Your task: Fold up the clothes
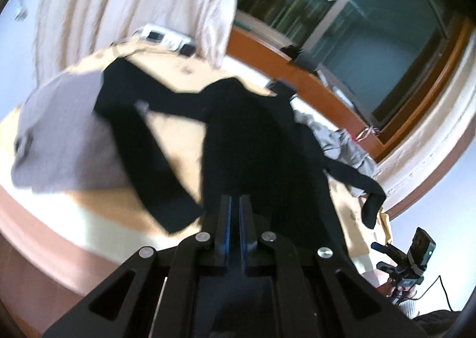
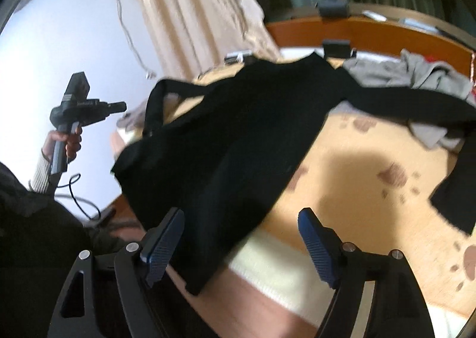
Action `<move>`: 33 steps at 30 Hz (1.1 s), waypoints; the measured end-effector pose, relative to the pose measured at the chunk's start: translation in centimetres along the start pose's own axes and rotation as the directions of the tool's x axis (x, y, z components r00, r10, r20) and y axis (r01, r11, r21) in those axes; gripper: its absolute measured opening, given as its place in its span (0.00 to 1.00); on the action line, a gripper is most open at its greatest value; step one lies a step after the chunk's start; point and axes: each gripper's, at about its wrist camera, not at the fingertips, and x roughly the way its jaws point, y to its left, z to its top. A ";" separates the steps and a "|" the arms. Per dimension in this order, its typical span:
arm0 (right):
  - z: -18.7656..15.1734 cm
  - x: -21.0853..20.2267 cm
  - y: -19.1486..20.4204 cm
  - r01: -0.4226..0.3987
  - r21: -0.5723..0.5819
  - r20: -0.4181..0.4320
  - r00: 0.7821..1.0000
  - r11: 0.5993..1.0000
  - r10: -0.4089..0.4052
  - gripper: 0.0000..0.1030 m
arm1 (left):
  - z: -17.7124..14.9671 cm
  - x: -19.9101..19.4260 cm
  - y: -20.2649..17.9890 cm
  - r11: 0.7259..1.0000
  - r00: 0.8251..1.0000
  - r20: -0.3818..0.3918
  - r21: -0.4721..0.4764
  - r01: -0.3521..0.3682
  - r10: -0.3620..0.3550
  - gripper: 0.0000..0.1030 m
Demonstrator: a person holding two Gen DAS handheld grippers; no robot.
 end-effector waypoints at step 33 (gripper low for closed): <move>0.0 12.6 6.2 -0.055 -0.369 -0.234 0.972 0.928 -0.036 0.82 | 12.5 19.2 5.2 0.960 0.939 -0.207 0.002 -0.281 0.275 0.34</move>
